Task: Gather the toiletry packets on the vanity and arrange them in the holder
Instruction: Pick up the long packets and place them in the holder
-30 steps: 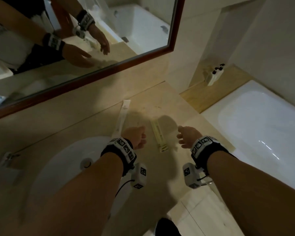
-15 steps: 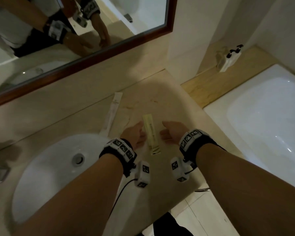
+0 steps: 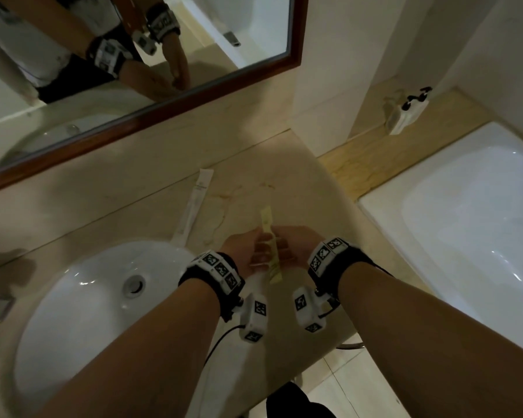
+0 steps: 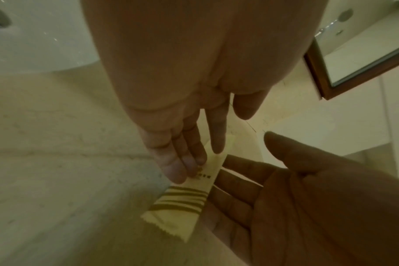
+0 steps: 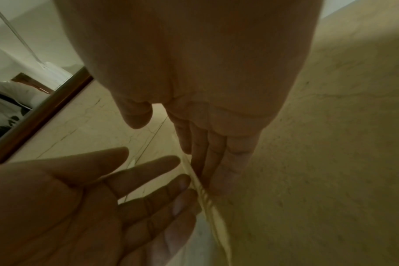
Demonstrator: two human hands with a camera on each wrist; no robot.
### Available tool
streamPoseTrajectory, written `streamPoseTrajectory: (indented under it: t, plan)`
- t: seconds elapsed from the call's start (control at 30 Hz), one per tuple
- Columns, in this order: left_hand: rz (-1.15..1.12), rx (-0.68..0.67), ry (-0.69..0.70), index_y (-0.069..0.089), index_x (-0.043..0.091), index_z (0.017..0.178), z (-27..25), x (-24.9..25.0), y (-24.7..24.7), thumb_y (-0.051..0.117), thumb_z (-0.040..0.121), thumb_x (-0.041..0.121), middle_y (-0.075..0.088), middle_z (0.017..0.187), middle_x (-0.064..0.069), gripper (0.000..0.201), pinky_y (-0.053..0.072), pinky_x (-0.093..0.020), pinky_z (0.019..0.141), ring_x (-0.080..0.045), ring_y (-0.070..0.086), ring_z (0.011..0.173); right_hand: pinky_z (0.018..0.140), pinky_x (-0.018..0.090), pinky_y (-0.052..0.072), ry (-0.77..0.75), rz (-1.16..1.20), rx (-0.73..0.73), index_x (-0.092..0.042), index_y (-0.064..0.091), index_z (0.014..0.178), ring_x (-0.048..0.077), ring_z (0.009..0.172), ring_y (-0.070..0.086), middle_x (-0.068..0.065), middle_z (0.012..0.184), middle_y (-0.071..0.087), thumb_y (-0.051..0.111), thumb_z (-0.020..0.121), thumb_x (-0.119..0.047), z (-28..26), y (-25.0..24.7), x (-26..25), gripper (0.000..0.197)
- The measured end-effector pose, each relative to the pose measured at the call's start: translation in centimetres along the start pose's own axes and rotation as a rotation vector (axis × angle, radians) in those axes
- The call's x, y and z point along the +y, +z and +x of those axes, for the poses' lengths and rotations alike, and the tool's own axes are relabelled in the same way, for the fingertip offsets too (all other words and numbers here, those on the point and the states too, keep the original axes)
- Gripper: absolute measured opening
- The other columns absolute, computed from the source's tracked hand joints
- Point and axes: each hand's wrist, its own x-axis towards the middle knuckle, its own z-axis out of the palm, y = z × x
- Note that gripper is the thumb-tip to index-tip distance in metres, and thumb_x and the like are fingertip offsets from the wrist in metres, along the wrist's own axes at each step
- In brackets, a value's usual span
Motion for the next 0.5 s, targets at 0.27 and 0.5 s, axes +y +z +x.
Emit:
streamPoseTrajectory:
  t: [0.27,0.5]
  plan:
    - [0.062,-0.016,0.038,0.07,0.006,0.098,-3.0,0.3,-1.3,0.05,0.1,0.038,0.071,0.091,-0.013,0.037,0.053,-0.037,0.074,-0.029,0.066,0.082,0.052,0.028,0.044,-0.111,-0.404,-0.04,-0.012,0.07,0.09,0.019,0.053,0.051,0.0,0.061,0.057,0.066,0.088,-0.024,-1.9,0.8,-1.2,0.013]
    - [0.001,0.156,0.146,0.066,0.007,0.096,-7.8,2.8,-8.5,0.055,0.098,0.037,0.069,0.084,-0.007,0.032,0.053,-0.037,0.075,-0.024,0.064,0.076,0.067,0.032,0.057,-0.152,-0.425,-0.12,-0.018,0.068,0.087,0.023,0.078,0.066,0.005,0.084,0.069,0.063,0.09,-0.01,-3.4,4.7,-5.7,0.01]
